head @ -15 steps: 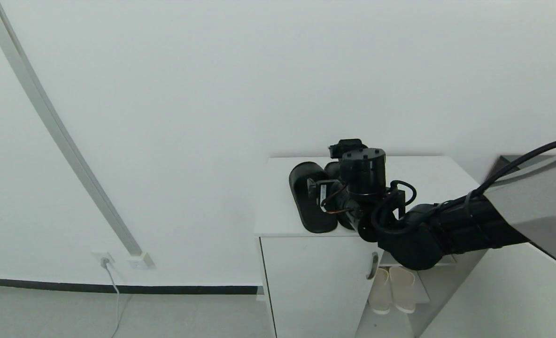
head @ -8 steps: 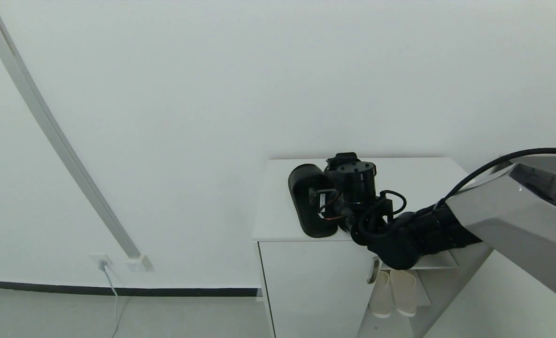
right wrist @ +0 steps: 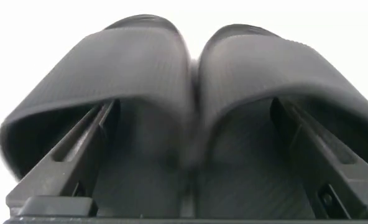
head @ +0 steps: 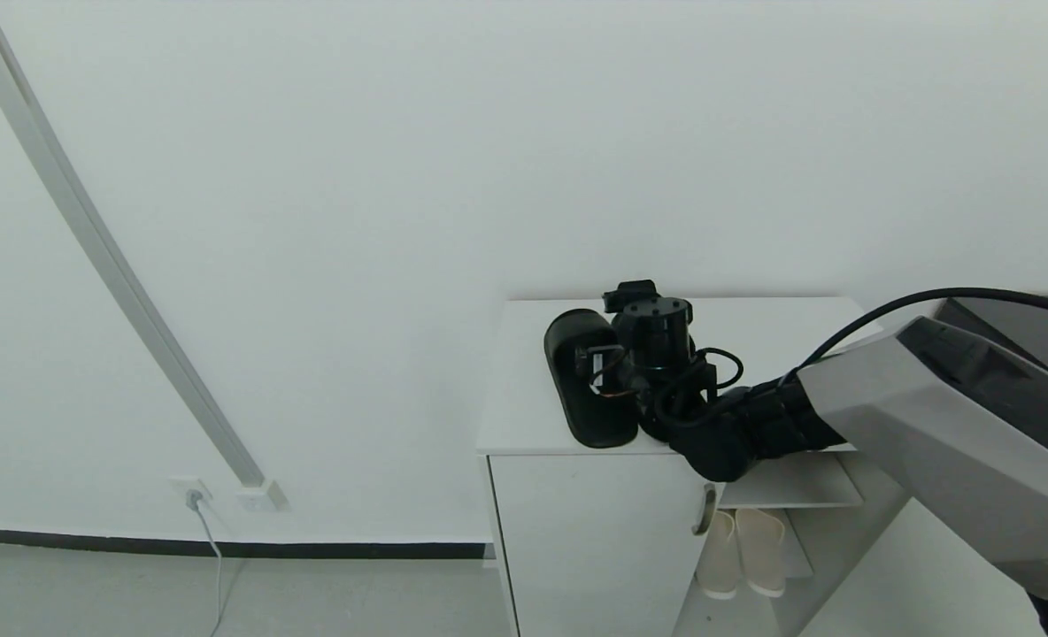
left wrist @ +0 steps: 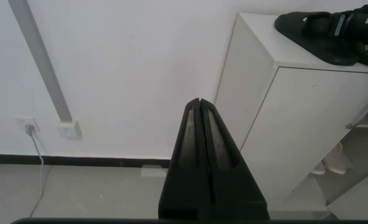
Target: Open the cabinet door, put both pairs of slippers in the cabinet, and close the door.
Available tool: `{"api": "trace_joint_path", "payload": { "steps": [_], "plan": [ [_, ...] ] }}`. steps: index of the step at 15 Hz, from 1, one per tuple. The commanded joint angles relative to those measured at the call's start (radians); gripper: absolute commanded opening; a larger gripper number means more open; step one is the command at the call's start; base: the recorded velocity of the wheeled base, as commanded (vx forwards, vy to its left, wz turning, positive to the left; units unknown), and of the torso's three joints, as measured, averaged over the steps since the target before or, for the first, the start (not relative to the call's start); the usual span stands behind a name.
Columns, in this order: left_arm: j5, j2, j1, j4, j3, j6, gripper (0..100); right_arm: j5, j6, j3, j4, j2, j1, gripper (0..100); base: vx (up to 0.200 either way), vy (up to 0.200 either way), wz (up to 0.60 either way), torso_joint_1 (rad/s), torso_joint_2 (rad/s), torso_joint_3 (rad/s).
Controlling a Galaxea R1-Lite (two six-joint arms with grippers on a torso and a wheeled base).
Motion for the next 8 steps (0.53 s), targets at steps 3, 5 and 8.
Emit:
{"api": "trace_joint_path", "payload": {
  "steps": [3, 5, 8],
  "plan": [
    [0.000, 0.001, 0.001, 0.000, 0.000, -0.001, 0, 0.003, -0.001, -0.045, 0.029, 0.026, -0.011, 0, 0.000, 0.000, 0.00, 0.000, 0.00, 0.000],
    [0.000, 0.001, 0.001, 0.000, 0.000, -0.001, 0, 0.013, -0.001, -0.050, 0.031, 0.026, -0.011, 0, 0.000, 0.000, 0.00, 0.000, 0.00, 0.000],
    [0.000, 0.001, 0.001, -0.002, 0.000, -0.001, 0, 0.013, -0.001, -0.048, 0.029, 0.032, -0.009, 0, 0.000, 0.000, 0.00, 0.000, 0.00, 0.000]
  ]
}}
